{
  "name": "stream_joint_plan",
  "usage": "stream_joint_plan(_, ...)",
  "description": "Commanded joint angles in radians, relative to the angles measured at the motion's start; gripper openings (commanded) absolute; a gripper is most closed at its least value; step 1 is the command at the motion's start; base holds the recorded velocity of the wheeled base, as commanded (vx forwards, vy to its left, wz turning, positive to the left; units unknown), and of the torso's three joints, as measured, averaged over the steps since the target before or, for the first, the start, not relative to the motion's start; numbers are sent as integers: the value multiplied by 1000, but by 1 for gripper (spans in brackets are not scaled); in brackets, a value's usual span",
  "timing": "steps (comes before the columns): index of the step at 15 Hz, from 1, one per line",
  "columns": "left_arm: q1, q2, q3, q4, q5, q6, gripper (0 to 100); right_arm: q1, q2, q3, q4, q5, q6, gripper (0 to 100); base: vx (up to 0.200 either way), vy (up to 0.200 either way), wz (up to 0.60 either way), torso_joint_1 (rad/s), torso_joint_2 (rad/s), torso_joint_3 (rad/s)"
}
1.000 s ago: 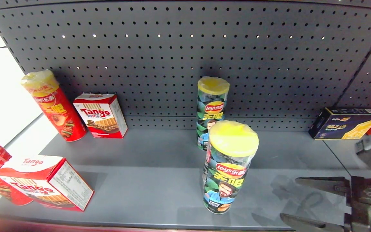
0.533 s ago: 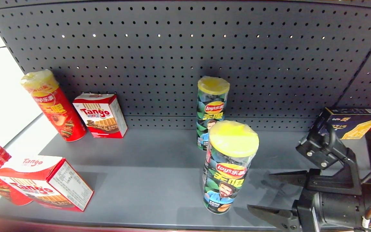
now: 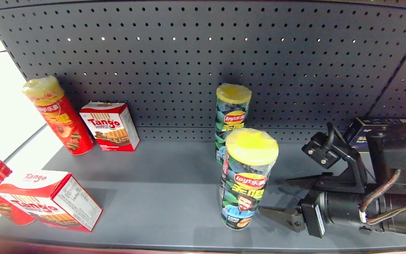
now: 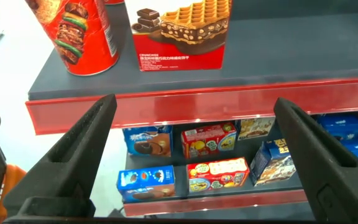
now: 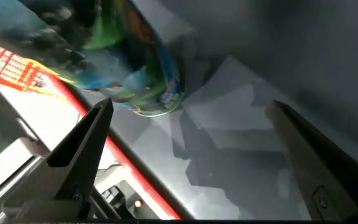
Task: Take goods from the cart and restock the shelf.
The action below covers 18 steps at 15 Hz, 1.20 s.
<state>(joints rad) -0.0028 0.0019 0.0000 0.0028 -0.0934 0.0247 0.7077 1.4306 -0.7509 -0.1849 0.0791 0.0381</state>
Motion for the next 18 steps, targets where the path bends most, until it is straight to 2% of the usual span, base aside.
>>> stream_joint_plan(1,0,4,0,0,0,0,100,-24,4,-1,-1,-1,0,100,0,0,0,0,0,0)
stream_joint_plan(6,0,3,0,0,-2,0,100,-57,-26,8,1,-1,0,100,0,0,0,0,0,0)
stream_joint_plan(11,0,3,0,0,-2,0,100,-54,36,-61,-1,-1,-7,100,0,0,0,0,0,0)
stream_joint_plan(13,0,3,0,0,0,0,100,-56,45,-65,-1,1,-56,100,0,0,0,0,0,0)
stream_joint_plan(18,0,3,0,0,0,-2,100,-57,37,-51,-1,-1,-61,100,0,0,0,0,0,0)
